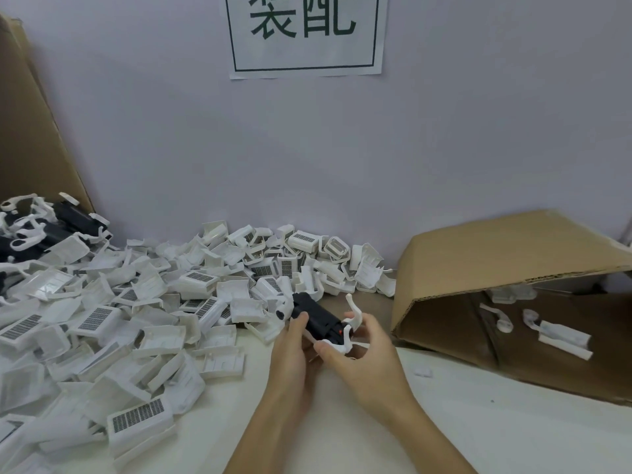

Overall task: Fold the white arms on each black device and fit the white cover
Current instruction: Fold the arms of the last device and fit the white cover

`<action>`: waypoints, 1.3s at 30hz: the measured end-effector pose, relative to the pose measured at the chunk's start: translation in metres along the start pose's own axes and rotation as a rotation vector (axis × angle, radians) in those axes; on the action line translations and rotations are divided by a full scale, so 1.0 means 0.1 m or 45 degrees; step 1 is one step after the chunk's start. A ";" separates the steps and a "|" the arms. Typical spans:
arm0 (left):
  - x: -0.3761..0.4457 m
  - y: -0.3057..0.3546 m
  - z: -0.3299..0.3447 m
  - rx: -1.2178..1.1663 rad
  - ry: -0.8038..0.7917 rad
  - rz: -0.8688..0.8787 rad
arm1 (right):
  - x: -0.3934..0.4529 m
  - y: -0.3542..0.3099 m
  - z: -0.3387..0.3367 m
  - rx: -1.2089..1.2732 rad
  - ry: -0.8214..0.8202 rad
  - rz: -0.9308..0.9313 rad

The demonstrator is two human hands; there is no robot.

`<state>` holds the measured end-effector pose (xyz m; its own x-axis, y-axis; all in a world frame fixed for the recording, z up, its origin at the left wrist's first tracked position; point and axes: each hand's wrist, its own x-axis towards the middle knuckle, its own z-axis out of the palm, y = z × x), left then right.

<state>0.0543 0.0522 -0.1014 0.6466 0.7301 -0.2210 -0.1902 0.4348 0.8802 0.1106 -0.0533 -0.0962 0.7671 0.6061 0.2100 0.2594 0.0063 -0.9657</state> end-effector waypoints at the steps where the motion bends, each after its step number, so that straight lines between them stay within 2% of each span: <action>1: 0.01 -0.02 0.00 -0.007 -0.023 0.023 | 0.02 -0.04 -0.01 -0.020 0.027 0.019; 3: -0.01 -0.02 -0.01 -0.061 -0.083 0.060 | 0.10 -0.13 -0.04 0.125 0.062 0.139; 5: -0.01 -0.01 -0.02 -0.111 -0.106 0.089 | 0.22 -0.25 -0.08 0.523 0.061 0.300; 8: 0.02 -0.02 -0.05 -0.158 -0.125 0.075 | 0.44 -0.51 -0.30 0.863 0.172 0.302; 11: 0.02 -0.02 -0.06 -0.188 -0.114 0.049 | 0.72 -0.83 -0.76 0.768 0.541 0.116; 13: 0.01 -0.02 -0.04 -0.203 -0.091 0.053 | 0.87 -1.02 -1.16 0.528 0.864 0.032; 15: 0.01 -0.02 -0.03 -0.211 -0.078 0.067 | 0.93 -1.14 -1.55 0.290 1.138 0.048; 17: 0.01 -0.03 -0.02 -0.207 -0.074 0.080 | 0.91 -1.19 -1.80 0.251 1.220 0.061; 19: 0.02 -0.03 -0.01 -0.182 -0.081 0.079 | 0.84 -1.14 -1.85 0.202 1.137 0.065; 22: 0.02 -0.04 0.02 -0.149 -0.081 0.079 | 0.65 -0.99 -1.59 -0.093 0.998 0.067; 25: 0.01 -0.05 0.02 -0.100 -0.061 0.096 | 0.38 -0.77 -1.05 -0.247 0.862 -0.128; 27: 0.00 -0.06 0.03 -0.045 -0.041 0.123 | 0.22 -0.53 -0.68 -0.215 0.508 -0.131; 29: -0.01 -0.07 0.05 0.012 -0.034 0.151 | 0.06 -0.24 -0.38 -0.147 0.069 0.039; 30: -0.02 -0.08 0.06 0.048 -0.035 0.172 | -0.01 -0.11 -0.27 -0.134 -0.058 0.106; 31: -0.02 -0.09 0.06 0.093 -0.039 0.199 | -0.07 0.01 -0.22 -0.149 -0.091 0.122; 33: -0.03 -0.10 0.04 0.195 -0.056 0.258 | -0.11 0.15 -0.21 -0.165 -0.005 0.088; 36: -0.04 -0.12 0.05 0.361 -0.090 0.314 | -0.09 0.18 -0.35 -0.001 0.055 0.104; 39: -0.07 -0.12 0.06 0.473 -0.120 0.332 | -0.08 0.19 -0.39 0.150 0.007 0.130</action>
<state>0.0569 0.0387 -0.1073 0.6798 0.7316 0.0514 -0.0887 0.0125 0.9960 0.1321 -0.0896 -0.1101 0.7894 0.6039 0.1104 0.1094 0.0387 -0.9932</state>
